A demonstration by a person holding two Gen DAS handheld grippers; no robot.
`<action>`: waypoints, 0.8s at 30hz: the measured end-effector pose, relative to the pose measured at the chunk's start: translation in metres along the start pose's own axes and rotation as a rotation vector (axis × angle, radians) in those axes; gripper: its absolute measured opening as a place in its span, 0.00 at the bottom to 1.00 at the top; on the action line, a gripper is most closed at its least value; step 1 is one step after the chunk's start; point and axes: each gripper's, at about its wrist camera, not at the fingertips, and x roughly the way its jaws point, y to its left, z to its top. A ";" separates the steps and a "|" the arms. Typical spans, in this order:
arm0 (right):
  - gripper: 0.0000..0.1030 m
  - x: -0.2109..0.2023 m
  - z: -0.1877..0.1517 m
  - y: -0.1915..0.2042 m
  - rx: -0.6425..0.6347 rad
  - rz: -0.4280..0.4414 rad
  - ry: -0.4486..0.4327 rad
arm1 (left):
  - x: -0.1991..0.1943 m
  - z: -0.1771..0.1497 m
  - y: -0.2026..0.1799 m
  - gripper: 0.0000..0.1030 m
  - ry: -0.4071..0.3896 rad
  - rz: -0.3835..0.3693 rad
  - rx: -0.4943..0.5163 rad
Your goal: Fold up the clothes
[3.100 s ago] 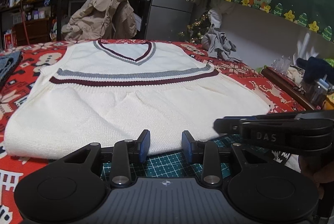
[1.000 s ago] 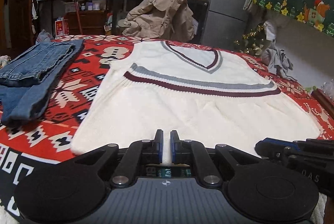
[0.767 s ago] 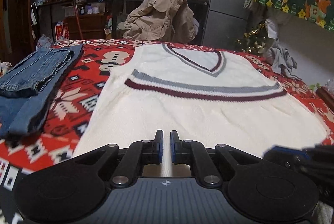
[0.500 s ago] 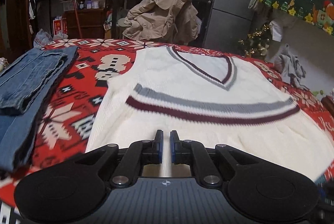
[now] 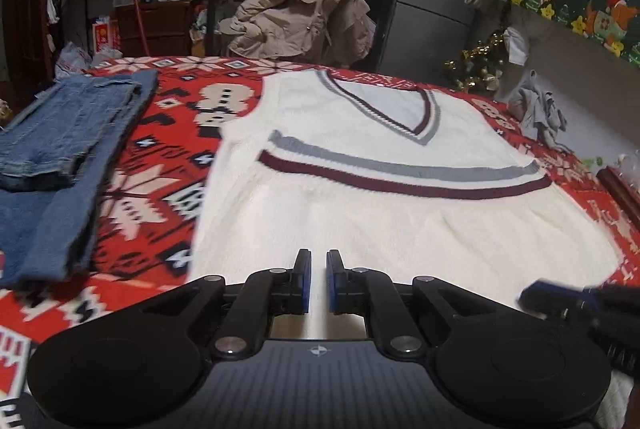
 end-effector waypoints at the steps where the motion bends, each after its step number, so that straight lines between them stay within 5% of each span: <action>1: 0.10 0.001 0.001 -0.002 0.004 -0.003 -0.001 | 0.003 0.002 0.003 0.09 0.003 0.002 -0.006; 15: 0.10 0.004 0.010 -0.006 0.011 -0.037 -0.005 | 0.049 0.047 0.009 0.00 0.023 -0.029 0.048; 24: 0.10 0.004 0.014 -0.010 0.036 -0.033 -0.009 | 0.007 0.008 -0.006 0.00 0.111 -0.141 0.074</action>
